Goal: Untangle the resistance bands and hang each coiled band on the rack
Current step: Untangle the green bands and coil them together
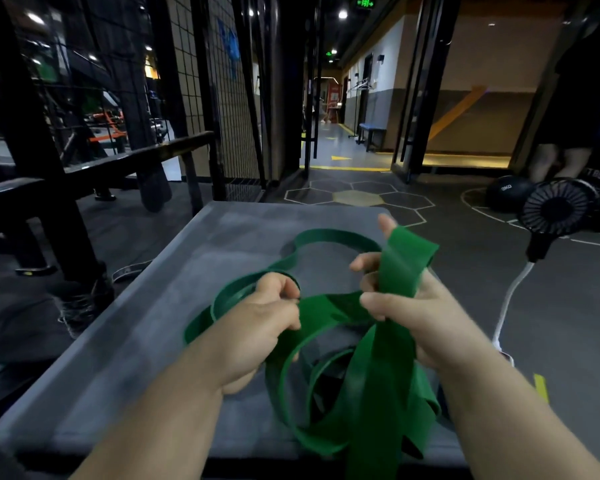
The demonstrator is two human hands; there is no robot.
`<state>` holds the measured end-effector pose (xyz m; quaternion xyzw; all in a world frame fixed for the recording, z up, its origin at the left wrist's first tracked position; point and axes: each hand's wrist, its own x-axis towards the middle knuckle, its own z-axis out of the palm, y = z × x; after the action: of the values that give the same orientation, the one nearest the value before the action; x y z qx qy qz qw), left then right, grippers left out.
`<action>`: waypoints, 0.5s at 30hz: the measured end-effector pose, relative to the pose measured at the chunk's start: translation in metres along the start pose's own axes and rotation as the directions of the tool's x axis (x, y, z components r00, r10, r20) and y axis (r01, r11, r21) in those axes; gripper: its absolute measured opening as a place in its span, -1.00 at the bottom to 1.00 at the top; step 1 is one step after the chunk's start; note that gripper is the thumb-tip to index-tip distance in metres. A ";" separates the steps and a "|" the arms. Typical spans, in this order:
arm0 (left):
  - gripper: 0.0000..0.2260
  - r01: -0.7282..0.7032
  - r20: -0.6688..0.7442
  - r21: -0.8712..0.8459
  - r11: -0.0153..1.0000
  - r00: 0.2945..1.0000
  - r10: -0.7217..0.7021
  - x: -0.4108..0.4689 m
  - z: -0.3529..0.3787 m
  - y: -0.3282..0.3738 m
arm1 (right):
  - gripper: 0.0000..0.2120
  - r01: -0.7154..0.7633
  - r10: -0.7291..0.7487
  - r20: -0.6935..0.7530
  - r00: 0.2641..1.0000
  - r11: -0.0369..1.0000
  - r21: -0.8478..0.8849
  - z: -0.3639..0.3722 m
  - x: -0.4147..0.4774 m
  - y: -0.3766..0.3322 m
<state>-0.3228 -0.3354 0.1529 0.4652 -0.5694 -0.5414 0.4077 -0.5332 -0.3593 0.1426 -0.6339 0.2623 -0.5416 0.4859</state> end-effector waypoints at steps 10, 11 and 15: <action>-0.65 -0.159 -0.032 -0.355 0.921 0.987 0.158 0.002 0.004 -0.002 | -0.11 -0.198 0.274 0.305 0.912 0.946 -0.257 0.010 -0.009 -0.002; -0.64 -0.167 -0.034 -0.323 0.931 0.986 0.165 0.004 0.006 -0.003 | -0.17 -0.186 0.262 0.220 0.940 0.932 -0.311 0.014 -0.007 0.001; -0.59 -0.172 -0.097 -0.231 0.958 0.983 0.154 0.012 0.015 -0.015 | -0.40 -0.178 0.167 -0.060 0.984 0.914 -0.366 0.017 -0.001 0.011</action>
<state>-0.3387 -0.3429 0.1363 0.3851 -0.5202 -0.5519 0.5258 -0.5150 -0.3572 0.1332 -0.6807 0.4211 -0.4464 0.4000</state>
